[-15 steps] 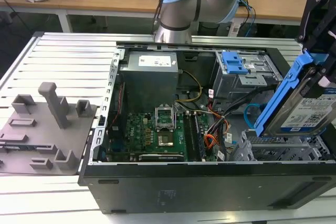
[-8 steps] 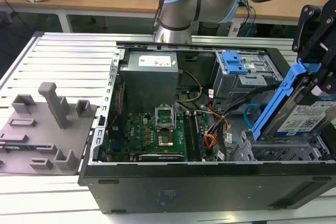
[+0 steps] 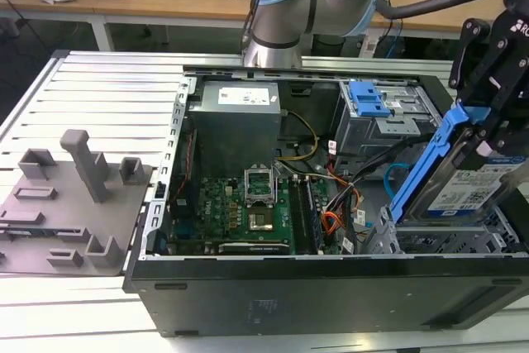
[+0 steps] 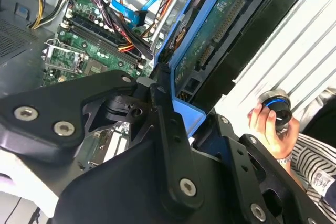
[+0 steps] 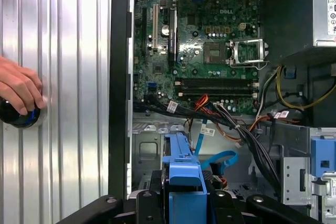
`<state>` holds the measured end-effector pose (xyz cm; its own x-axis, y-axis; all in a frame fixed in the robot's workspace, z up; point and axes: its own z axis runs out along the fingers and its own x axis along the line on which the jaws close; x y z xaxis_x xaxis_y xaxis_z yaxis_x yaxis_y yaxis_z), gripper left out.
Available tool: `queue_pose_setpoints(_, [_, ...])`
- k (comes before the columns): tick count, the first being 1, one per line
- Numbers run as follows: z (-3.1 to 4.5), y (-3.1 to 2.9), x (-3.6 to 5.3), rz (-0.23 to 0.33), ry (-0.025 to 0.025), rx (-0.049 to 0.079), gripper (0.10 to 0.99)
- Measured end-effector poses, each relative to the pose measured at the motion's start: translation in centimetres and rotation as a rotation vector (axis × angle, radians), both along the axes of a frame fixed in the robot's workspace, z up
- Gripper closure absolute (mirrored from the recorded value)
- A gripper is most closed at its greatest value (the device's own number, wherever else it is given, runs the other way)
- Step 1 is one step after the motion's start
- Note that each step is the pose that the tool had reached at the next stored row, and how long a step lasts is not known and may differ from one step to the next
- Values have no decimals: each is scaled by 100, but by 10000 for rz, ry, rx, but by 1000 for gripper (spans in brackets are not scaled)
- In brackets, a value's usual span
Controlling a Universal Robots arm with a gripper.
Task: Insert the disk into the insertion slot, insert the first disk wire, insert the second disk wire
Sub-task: 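Insert the disk into the insertion slot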
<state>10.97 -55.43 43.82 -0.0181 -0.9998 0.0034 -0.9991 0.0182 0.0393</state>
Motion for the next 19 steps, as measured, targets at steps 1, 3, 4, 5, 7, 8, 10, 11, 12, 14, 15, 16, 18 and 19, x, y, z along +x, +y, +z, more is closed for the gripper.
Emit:
queue_pose_setpoints(1, [-51, 0, 0, 0, 1, 5, 718])
queue_pose_setpoints(3, [-96, 0, 0, 0, 1, -1, 718])
queue_pose_setpoints(4, [-111, 0, 0, 0, 1, 0, 718])
queue_pose_setpoints(5, [-126, 0, 0, 0, 1, 1, 718])
queue_pose_setpoints(7, [-147, 0, 0, 0, 1, -1, 718])
queue_pose_setpoints(8, [-154, 0, 0, 0, 1, 0, 718])
queue_pose_setpoints(10, [-173, 0, 0, 0, 1, 1, 718])
queue_pose_setpoints(11, [-180, 0, 0, 0, 1, 2, 718])
queue_pose_setpoints(12, [-185, 0, 0, 0, 1, 1, 718])
queue_pose_setpoints(14, [-199, 0, 0, 0, 1, 1, 718])
queue_pose_setpoints(15, [-203, 0, 0, 0, 1, 0, 718])
queue_pose_setpoints(16, [-209, 0, 0, 0, 1, 0, 718])
queue_pose_setpoints(18, [-222, 0, 0, 0, 1, 1, 718])
queue_pose_setpoints(19, [-235, 0, 0, 0, 1, 2, 718])
